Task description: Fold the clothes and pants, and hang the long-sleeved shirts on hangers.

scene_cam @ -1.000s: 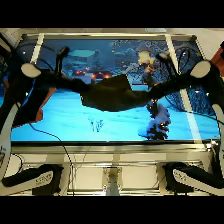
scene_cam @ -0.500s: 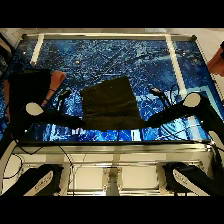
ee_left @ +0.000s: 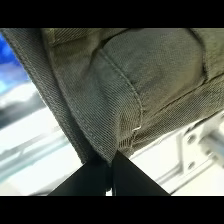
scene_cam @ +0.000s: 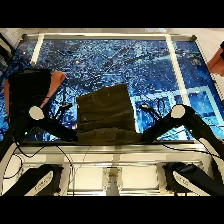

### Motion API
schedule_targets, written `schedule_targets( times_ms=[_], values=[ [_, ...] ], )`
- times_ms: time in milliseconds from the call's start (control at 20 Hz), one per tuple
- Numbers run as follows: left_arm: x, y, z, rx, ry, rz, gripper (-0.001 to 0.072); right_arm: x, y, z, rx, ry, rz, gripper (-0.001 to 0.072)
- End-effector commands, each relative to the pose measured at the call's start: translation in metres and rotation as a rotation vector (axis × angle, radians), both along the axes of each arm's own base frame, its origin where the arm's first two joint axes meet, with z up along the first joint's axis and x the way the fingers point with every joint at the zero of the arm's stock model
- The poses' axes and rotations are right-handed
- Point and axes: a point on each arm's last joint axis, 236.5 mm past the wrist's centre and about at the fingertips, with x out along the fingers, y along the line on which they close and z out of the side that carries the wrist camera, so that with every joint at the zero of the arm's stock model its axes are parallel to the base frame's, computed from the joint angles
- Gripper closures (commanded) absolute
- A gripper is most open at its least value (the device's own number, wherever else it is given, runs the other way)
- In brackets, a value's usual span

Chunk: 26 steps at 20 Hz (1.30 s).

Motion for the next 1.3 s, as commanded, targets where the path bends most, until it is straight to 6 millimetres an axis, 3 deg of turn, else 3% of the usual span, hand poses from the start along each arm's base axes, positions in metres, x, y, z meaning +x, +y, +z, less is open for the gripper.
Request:
schedule_targets(
  times_ms=[0,150,250,450,550,650,750,850,1050,1250],
  values=[
    [-0.018,0.03,-0.006,0.128,0.07,-0.031,0.0682,-0.008,-0.006,-0.006,-0.039,0.032,-0.003,0.0704],
    [-0.019,0.025,-0.004,0.106,0.076,-0.029,0.0682,-0.003,0.008,0.003,0.025,0.017,-0.015,0.0705],
    [-0.015,0.011,0.003,0.042,0.048,-0.014,0.0682,0.018,0.018,0.019,0.064,-0.052,-0.032,0.0705],
    [0.02,0.007,0.017,0.011,-0.142,0.067,0.0682,0.108,0.034,0.085,0.135,-0.399,-0.118,0.0706],
    [0.055,0.015,0.033,0.01,-0.285,0.177,0.0682,0.155,0.038,0.124,0.169,-0.583,-0.189,0.0706],
    [0.092,0.027,0.054,0.01,-0.422,0.278,0.0683,0.189,0.038,0.141,0.176,-0.677,-0.243,0.0706],
    [0.128,0.039,0.074,0.011,-0.542,0.357,0.0683,0.215,0.041,0.135,0.177,-0.686,-0.285,0.0707],
    [0.153,0.045,0.081,0.01,-0.605,0.414,0.0682,0.239,0.046,0.115,0.181,-0.665,-0.346,0.0706],
    [0.201,0.048,0.06,-0.024,-0.643,0.527,0.0682,0.295,0.049,0.085,0.22,-0.699,-0.515,0.0706],
    [0.24,0.047,0.034,-0.056,-0.661,0.574,0.0682,0.326,0.048,0.068,0.225,-0.75,-0.565,0.0706]
  ],
)
